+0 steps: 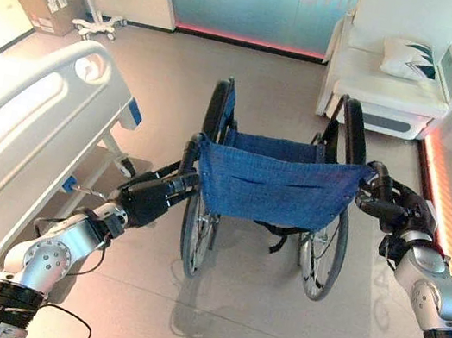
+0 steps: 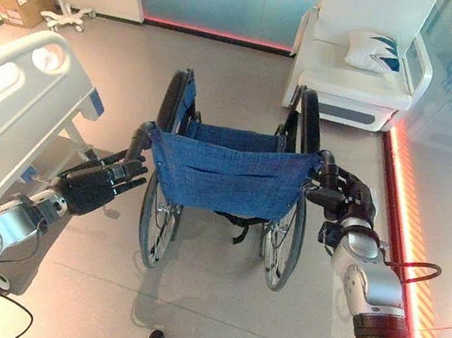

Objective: Push the wheelchair next to the bed

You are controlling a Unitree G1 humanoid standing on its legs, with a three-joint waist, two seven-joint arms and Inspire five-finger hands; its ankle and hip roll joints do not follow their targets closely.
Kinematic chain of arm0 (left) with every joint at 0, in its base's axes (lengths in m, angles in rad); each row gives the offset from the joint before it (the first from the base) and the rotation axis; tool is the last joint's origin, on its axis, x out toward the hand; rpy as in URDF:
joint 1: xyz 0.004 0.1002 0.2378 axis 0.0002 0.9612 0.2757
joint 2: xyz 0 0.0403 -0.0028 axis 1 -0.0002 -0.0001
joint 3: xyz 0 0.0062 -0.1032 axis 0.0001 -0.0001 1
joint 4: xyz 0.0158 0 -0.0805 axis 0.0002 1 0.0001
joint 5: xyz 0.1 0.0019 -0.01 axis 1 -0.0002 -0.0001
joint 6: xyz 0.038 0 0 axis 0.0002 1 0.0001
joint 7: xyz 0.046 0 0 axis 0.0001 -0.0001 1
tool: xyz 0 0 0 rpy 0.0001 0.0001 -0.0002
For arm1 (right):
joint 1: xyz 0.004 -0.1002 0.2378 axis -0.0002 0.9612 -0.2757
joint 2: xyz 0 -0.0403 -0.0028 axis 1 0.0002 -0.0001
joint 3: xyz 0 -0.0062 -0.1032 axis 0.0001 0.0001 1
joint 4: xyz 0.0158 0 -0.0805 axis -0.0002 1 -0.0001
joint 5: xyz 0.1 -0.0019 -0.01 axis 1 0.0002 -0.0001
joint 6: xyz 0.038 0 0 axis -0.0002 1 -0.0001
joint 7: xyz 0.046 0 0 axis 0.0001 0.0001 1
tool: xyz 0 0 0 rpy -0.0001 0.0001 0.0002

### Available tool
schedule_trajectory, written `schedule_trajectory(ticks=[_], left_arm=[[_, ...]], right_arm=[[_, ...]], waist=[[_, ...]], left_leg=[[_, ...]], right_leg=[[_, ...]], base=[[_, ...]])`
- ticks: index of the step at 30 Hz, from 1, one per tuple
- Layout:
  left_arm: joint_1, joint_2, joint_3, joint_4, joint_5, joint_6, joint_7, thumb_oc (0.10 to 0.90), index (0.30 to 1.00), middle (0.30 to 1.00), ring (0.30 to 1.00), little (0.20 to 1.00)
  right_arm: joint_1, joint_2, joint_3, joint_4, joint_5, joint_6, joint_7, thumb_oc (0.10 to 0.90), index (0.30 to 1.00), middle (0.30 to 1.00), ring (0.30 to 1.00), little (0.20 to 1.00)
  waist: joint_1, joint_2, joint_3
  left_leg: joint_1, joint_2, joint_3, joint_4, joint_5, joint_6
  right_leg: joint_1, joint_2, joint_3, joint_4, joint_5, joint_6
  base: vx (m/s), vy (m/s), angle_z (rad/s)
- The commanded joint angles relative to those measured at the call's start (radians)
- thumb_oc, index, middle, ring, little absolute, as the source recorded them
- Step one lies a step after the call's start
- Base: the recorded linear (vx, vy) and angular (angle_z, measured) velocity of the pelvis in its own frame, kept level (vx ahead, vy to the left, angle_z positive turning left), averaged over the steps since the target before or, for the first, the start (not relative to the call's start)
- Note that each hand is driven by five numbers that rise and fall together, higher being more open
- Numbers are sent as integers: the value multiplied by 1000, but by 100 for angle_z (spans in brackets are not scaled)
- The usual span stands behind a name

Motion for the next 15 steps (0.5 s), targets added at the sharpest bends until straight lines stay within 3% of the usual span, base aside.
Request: schedule_trajectory(ticks=[1,4,7,12,15], left_arm=[[-149,53,-10,-48,-85,0,-42,800,900,900,900,900],[-154,63,-34,-45,-41,39,-47,800,900,900,900,900],[-165,73,-56,-48,-47,37,-45,800,900,900,900,900],[-183,79,-75,-65,-62,6,-11,800,900,900,900,900],[-218,63,-82,-59,-129,-52,89,800,900,900,900,900]], right_arm=[[-94,-82,48,-11,-45,-39,2,400,300,300,300,300],[-94,-84,50,-24,-43,-35,0,400,300,300,300,300],[-100,-90,61,-34,-32,-26,-8,400,300,300,300,300],[-100,-88,69,-26,-29,-30,-8,400,300,300,300,300],[-106,-79,82,-18,-37,-25,-8,400,300,300,300,300]], waist=[[-4,-9,-68],[-9,-7,-67],[-13,-5,-68],[-15,-4,-70],[-21,-3,-74]], left_leg=[[-52,-15,38,74,-26,0],[-51,-12,42,75,-25,0],[-49,-11,45,73,-24,-1],[-41,-10,47,71,-25,-2],[-37,-9,50,71,-25,-4]], right_leg=[[2,-26,37,24,9,2],[0,-26,37,25,11,4],[1,-23,38,23,10,5],[7,-22,36,21,10,5],[11,-21,36,18,9,4]], base=[[0,0,0],[0,0,0],[0,0,0],[0,0,0],[0,0,0]])
